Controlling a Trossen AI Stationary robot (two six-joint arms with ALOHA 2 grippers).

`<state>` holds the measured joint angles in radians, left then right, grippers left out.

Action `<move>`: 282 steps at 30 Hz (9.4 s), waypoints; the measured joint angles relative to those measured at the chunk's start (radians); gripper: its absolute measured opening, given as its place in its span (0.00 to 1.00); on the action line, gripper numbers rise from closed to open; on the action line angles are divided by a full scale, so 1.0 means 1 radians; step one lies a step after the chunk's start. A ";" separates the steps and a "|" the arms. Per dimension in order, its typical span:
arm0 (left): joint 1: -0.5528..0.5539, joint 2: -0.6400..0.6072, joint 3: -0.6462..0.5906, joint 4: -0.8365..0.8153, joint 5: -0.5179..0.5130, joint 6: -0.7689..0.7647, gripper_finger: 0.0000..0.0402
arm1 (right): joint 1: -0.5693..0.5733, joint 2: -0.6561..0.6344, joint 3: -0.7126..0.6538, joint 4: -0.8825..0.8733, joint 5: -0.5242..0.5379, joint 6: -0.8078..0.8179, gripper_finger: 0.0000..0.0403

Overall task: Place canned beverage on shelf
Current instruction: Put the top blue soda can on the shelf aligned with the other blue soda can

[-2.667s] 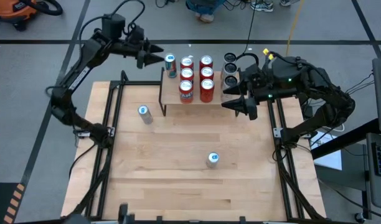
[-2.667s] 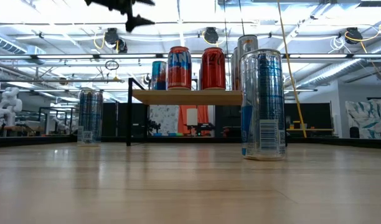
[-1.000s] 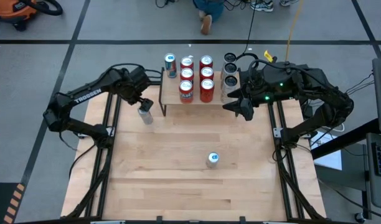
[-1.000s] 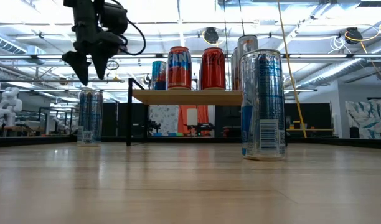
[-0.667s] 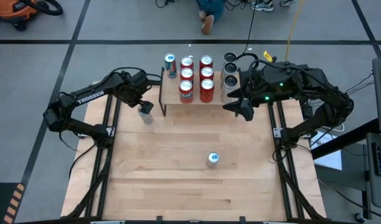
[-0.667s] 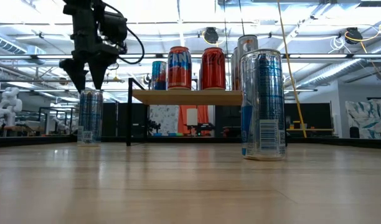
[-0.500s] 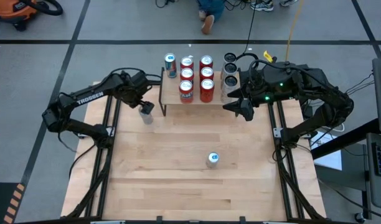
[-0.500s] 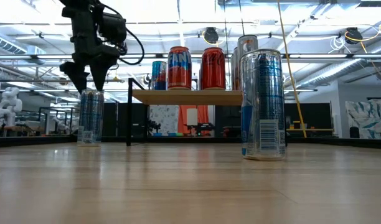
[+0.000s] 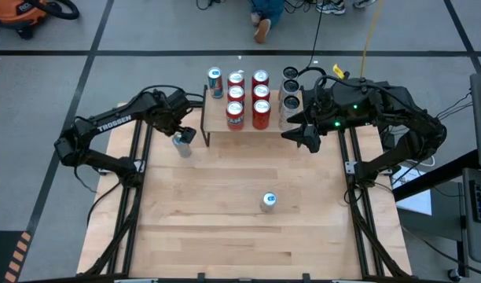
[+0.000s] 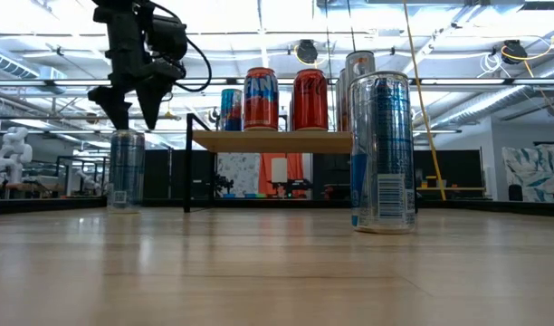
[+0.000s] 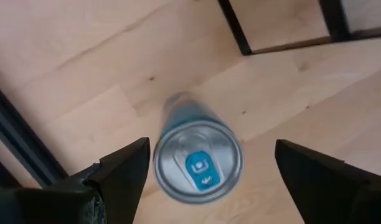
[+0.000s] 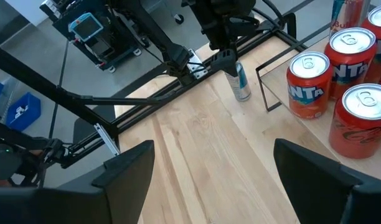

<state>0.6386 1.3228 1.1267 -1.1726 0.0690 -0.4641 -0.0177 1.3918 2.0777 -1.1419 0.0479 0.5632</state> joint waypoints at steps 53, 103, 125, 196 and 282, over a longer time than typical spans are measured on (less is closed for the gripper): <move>-0.061 0.037 0.156 -0.148 0.252 0.100 0.55 | 0.000 0.060 0.000 0.033 0.005 -0.024 0.77; -0.590 0.035 0.679 0.304 0.292 1.057 0.57 | -0.106 0.324 0.000 0.408 -0.756 0.018 0.95; -0.589 0.052 0.679 0.328 0.280 1.160 0.57 | -0.107 0.388 0.000 0.443 -0.916 -0.048 0.66; -0.382 0.051 0.679 0.902 0.017 0.079 0.93 | -0.170 0.247 0.000 0.712 -0.199 -0.324 0.52; -0.357 0.127 0.678 1.028 -0.052 0.061 0.60 | -0.158 0.272 0.002 0.701 0.033 -0.415 0.53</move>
<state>0.2817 1.4502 1.8046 -0.1448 0.0166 -0.4026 -0.1753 1.6634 2.0794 -0.4412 0.0804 0.1486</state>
